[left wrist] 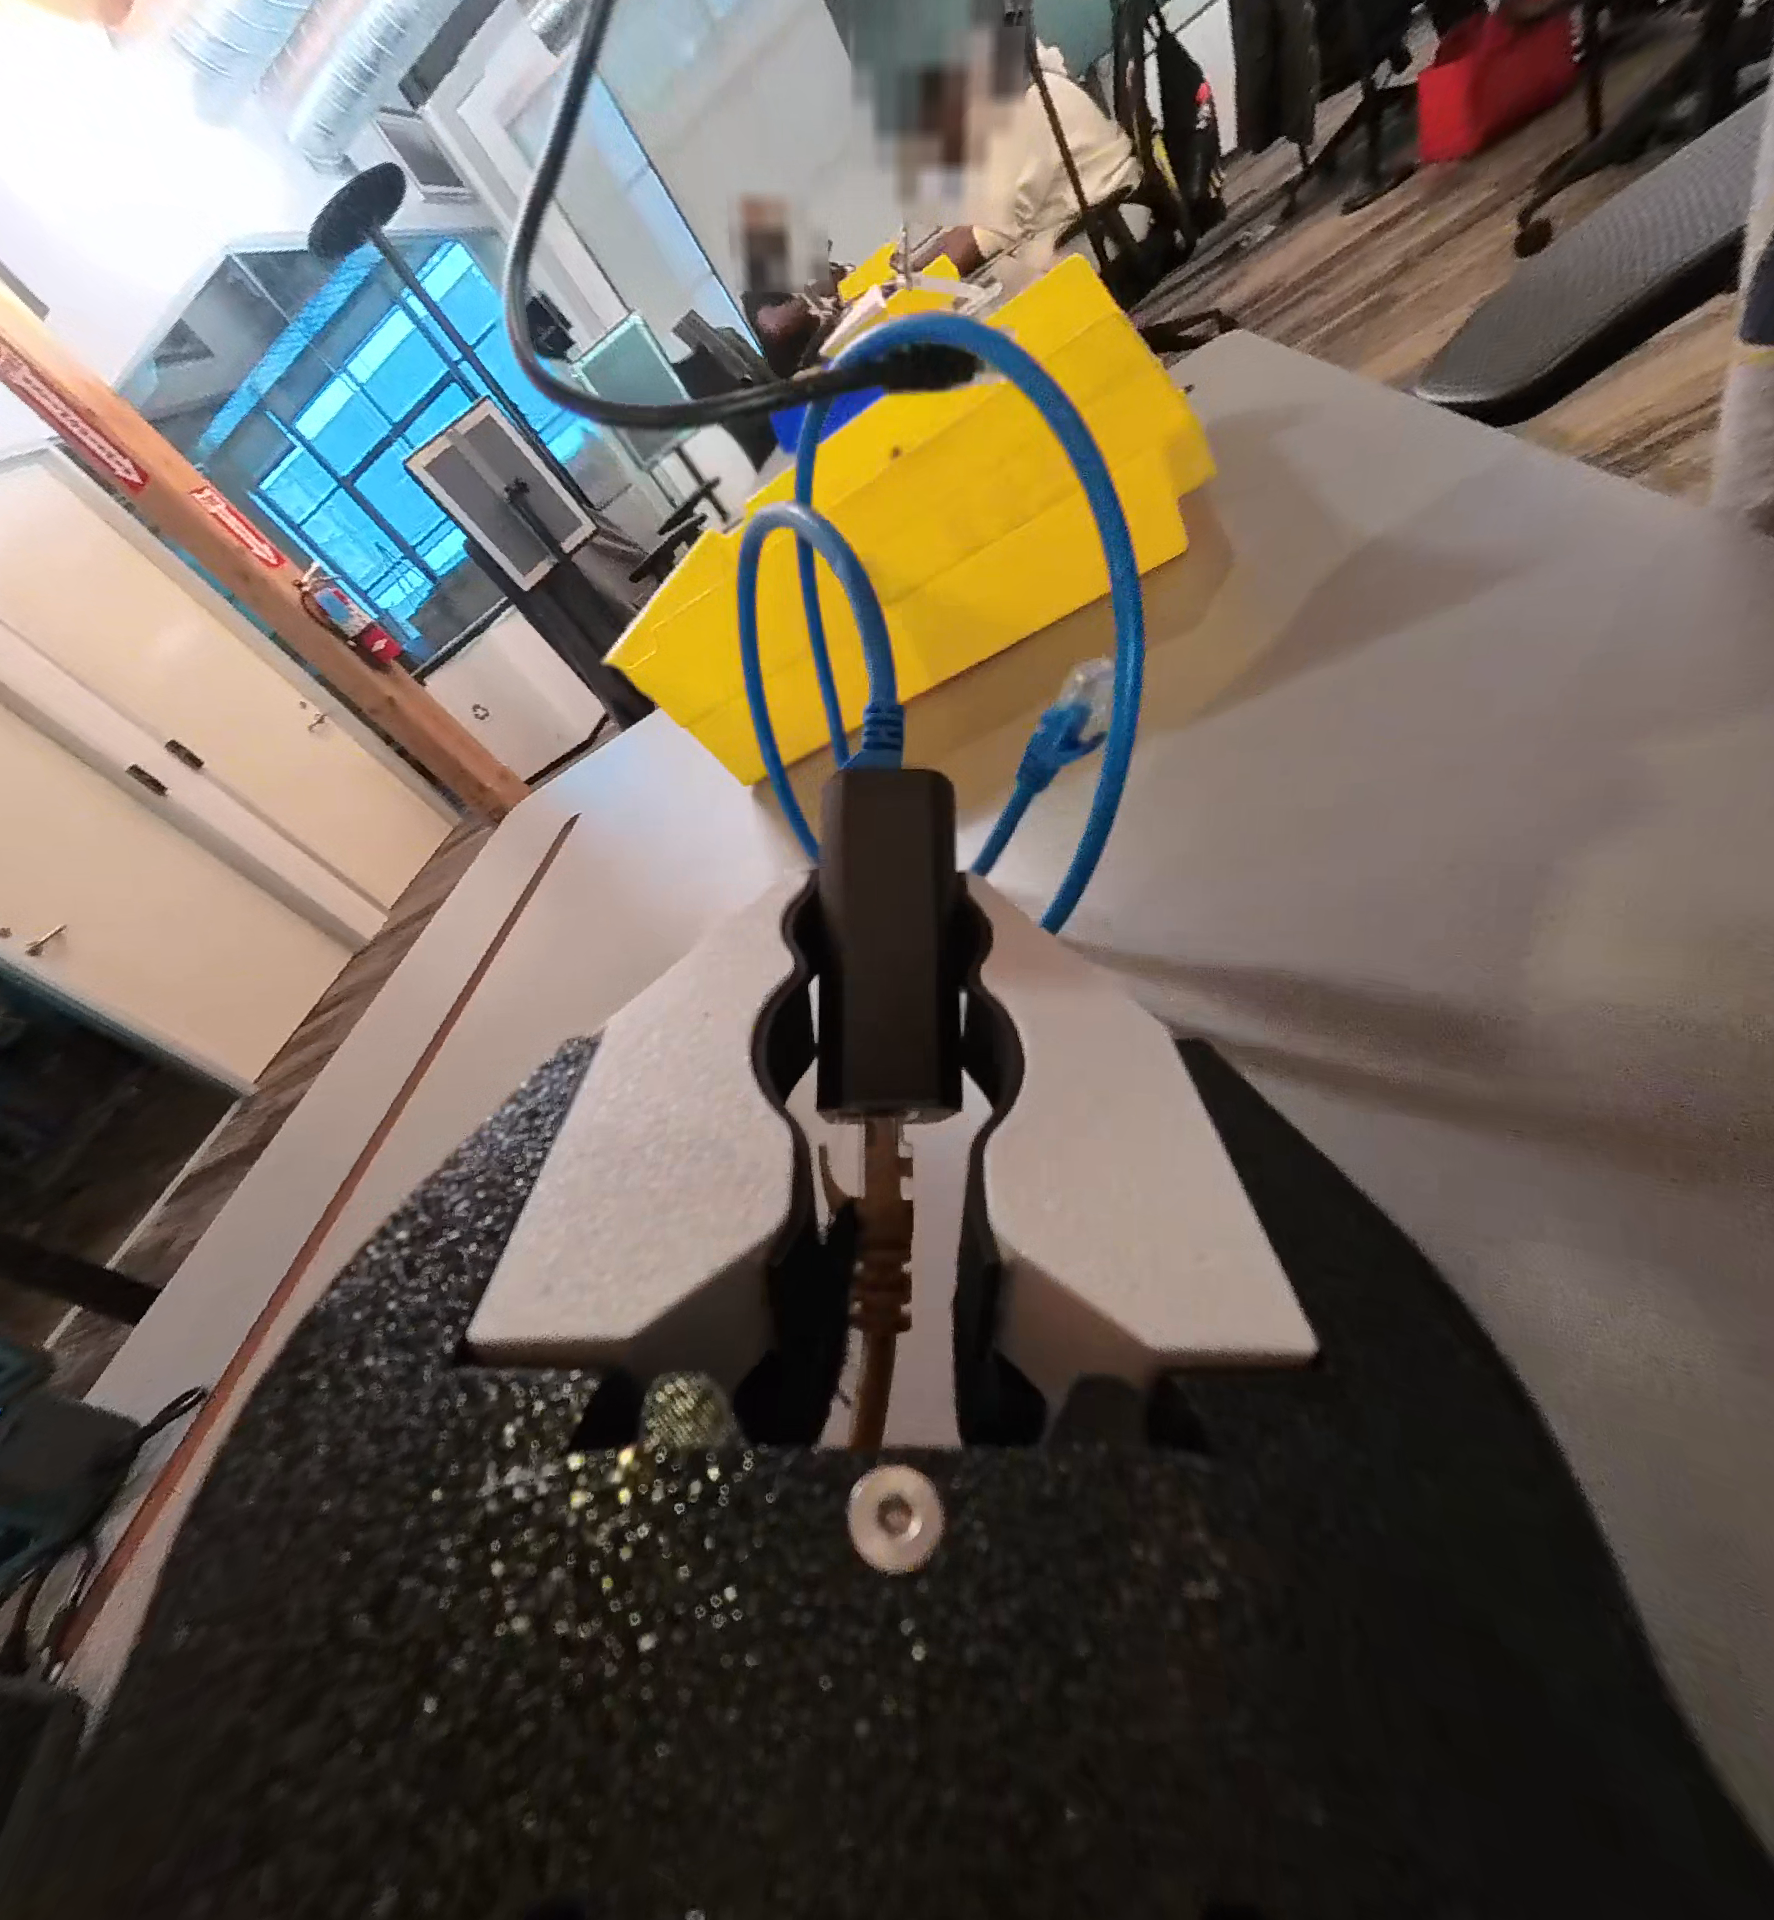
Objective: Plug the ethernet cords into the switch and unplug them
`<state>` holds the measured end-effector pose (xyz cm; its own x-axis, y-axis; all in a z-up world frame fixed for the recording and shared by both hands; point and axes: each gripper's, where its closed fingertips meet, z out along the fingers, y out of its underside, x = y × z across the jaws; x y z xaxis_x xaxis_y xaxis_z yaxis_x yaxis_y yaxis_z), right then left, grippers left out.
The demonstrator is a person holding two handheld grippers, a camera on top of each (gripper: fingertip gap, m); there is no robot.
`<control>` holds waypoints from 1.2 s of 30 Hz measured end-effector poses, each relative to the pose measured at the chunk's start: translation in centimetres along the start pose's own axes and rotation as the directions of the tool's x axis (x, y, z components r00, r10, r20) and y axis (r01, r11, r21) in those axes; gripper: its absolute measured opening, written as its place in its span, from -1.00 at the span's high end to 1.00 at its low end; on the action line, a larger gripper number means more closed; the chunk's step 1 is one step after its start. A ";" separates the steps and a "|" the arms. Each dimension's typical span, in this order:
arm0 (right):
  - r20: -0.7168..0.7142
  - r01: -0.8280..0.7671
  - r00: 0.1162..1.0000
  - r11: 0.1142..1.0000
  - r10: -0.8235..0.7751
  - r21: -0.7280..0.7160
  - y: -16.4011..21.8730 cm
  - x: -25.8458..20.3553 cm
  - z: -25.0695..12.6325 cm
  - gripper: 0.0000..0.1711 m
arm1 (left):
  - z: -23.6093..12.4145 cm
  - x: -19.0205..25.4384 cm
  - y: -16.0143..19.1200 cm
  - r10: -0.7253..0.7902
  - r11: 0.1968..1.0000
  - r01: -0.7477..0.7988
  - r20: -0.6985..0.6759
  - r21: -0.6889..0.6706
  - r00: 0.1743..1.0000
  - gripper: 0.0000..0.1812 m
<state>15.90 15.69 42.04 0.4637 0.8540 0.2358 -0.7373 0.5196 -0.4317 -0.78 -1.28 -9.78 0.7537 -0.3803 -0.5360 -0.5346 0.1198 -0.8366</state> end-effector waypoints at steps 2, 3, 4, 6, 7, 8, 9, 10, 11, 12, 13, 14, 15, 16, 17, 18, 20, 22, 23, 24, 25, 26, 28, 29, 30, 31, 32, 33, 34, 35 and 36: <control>-0.026 0.007 1.000 1.000 -0.007 0.012 -0.4 0.8 -0.2 0.87 | 0.2 0.6 0.1 0.019 1.000 -0.020 -0.022 -0.014 1.000 0.77; -0.032 0.010 0.999 1.000 -0.010 0.008 -0.3 1.0 -0.3 0.87 | 0.4 0.7 0.2 0.029 0.999 -0.030 -0.022 -0.022 0.999 0.77; -0.031 0.010 0.999 1.000 -0.010 -0.004 0.1 0.9 -0.4 0.87 | 0.5 0.9 0.2 0.033 0.999 -0.034 -0.028 -0.028 0.999 0.77; -0.018 0.012 1.000 0.999 -0.012 -0.039 1.4 0.4 -0.8 0.87 | 0.7 1.2 0.2 0.041 0.998 -0.042 -0.035 -0.035 0.999 0.77; -0.010 0.014 1.000 0.998 -0.015 -0.059 2.1 0.0 -1.1 0.87 | 0.8 1.4 0.1 0.053 0.998 -0.055 -0.042 -0.037 0.998 0.77; -0.004 0.016 1.000 0.997 -0.017 -0.079 3.0 -0.4 -1.4 0.87 | 0.8 1.6 0.0 0.066 0.997 -0.068 -0.052 -0.037 0.996 0.77; 0.001 0.013 1.000 0.995 -0.013 -0.100 3.8 -0.7 -1.8 0.87 | 0.9 1.9 0.0 0.076 0.996 -0.078 -0.060 -0.034 0.995 0.77; 0.005 0.006 1.000 0.993 -0.006 -0.122 4.8 -1.1 -2.2 0.88 | 0.9 2.3 -0.2 0.083 0.996 -0.085 -0.080 -0.028 0.993 0.77; 0.006 0.003 1.000 0.990 -0.002 -0.144 5.9 -1.3 -2.7 0.87 | 1.0 2.9 -0.5 0.085 0.996 -0.088 -0.107 -0.021 0.991 0.77; 0.006 0.002 1.000 0.986 -0.001 -0.168 7.0 -1.6 -3.2 0.87 | 1.1 3.4 -0.8 0.089 0.996 -0.091 -0.133 -0.010 0.987 0.77; 0.003 0.000 1.000 0.981 0.000 -0.192 8.1 -1.8 -3.7 0.87 | 1.2 4.1 -1.0 0.094 0.995 -0.095 -0.161 -0.001 0.982 0.77; -0.001 -0.002 1.000 0.977 0.002 -0.212 9.1 -1.9 -4.2 0.88 | 1.3 4.9 -1.2 0.104 0.994 -0.106 -0.193 0.003 0.976 0.77; -0.007 -0.007 1.000 0.973 0.005 -0.229 10.0 -2.0 -4.6 0.88 | 1.5 5.7 -1.3 0.122 0.992 -0.125 -0.228 0.001 0.966 0.77; -0.015 -0.013 1.000 0.970 0.009 -0.242 10.8 -2.0 -5.1 0.88 | 1.6 6.6 -1.3 0.148 0.988 -0.153 -0.262 -0.002 0.954 0.77; -0.023 -0.019 1.000 0.968 0.014 -0.251 11.4 -1.9 -5.4 0.88 | 1.7 7.5 -1.3 0.178 0.982 -0.187 -0.294 -0.005 0.939 0.77; -0.035 -0.026 0.999 0.967 0.018 -0.254 11.8 -1.8 -5.7 0.88 | 1.8 8.3 -1.1 0.209 0.975 -0.224 -0.316 -0.011 0.925 0.77; -0.061 -0.041 0.998 0.969 0.027 -0.243 11.8 -1.2 -5.9 0.88 | 2.0 9.3 -0.5 0.266 0.954 -0.296 -0.347 -0.035 0.899 0.76; -0.087 -0.054 0.996 0.977 0.036 -0.207 10.9 -0.5 -5.7 0.87 | 2.1 9.9 0.4 0.320 0.928 -0.367 -0.370 -0.062 0.872 0.77; -0.100 -0.061 0.994 0.981 0.043 -0.183 10.2 -0.1 -5.5 0.88 | 2.2 10.0 0.9 0.340 0.916 -0.393 -0.373 -0.076 0.863 0.76; -0.112 -0.065 0.993 0.986 0.047 -0.156 9.4 0.4 -5.3 0.87 | 2.3 9.9 1.2 0.354 0.907 -0.412 -0.369 -0.087 0.859 0.76; -0.126 -0.063 0.991 0.990 0.047 -0.129 8.5 0.8 -5.2 0.87 | 2.4 9.8 1.3 0.365 0.902 -0.422 -0.361 -0.092 0.858 0.76; -0.137 -0.062 0.989 0.993 0.047 -0.102 7.7 1.3 -5.1 0.87 | 2.4 9.6 1.4 0.367 0.900 -0.424 -0.351 -0.100 0.862 0.76; -0.159 -0.066 0.986 0.996 0.056 -0.056 6.1 2.1 -5.0 0.87 | 2.7 8.4 2.2 0.379 0.885 -0.438 -0.302 -0.157 0.874 0.76; -0.168 -0.064 0.984 0.997 0.057 -0.038 5.5 2.5 -5.1 0.87 | 2.7 8.0 2.5 0.389 0.876 -0.450 -0.296 -0.174 0.872 0.76; -0.178 -0.058 0.983 0.998 0.053 -0.021 4.8 2.9 -5.1 0.87 | 2.6 7.9 2.6 0.392 0.876 -0.450 -0.289 -0.173 0.874 0.76; -0.189 -0.056 0.981 0.998 0.054 -0.006 4.3 3.3 -5.2 0.87 | 2.7 7.6 2.6 0.390 0.876 -0.445 -0.272 -0.183 0.880 0.76; -0.197 -0.066 0.978 0.998 0.066 0.006 3.9 3.7 -5.3 0.87 | 2.7 7.2 2.5 0.396 0.874 -0.447 -0.255 -0.191 0.882 0.76; -0.203 -0.082 0.976 0.997 0.083 0.014 3.7 3.9 -5.4 0.87 | 2.8 7.0 2.4 0.402 0.874 -0.447 -0.236 -0.189 0.885 0.76; -0.205 -0.099 0.974 0.995 0.100 0.016 3.8 4.1 -5.5 0.87 | 2.9 6.8 2.2 0.403 0.876 -0.443 -0.216 -0.189 0.889 0.76; -0.206 -0.113 0.972 0.994 0.113 0.014 4.0 4.1 -5.6 0.87 | 3.0 6.6 2.1 0.402 0.878 -0.439 -0.203 -0.191 0.893 0.76; -0.204 -0.123 0.971 0.992 0.122 0.009 4.2 4.0 -5.7 0.87 | 3.1 6.6 2.0 0.395 0.883 -0.429 -0.196 -0.188 0.898 0.76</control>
<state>17.40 21.12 36.19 0.4610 0.8874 -0.0016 -0.7929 0.4111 -0.4497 4.27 -0.70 -15.32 0.3906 -0.4741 -0.7891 -0.8678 0.0965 -0.4875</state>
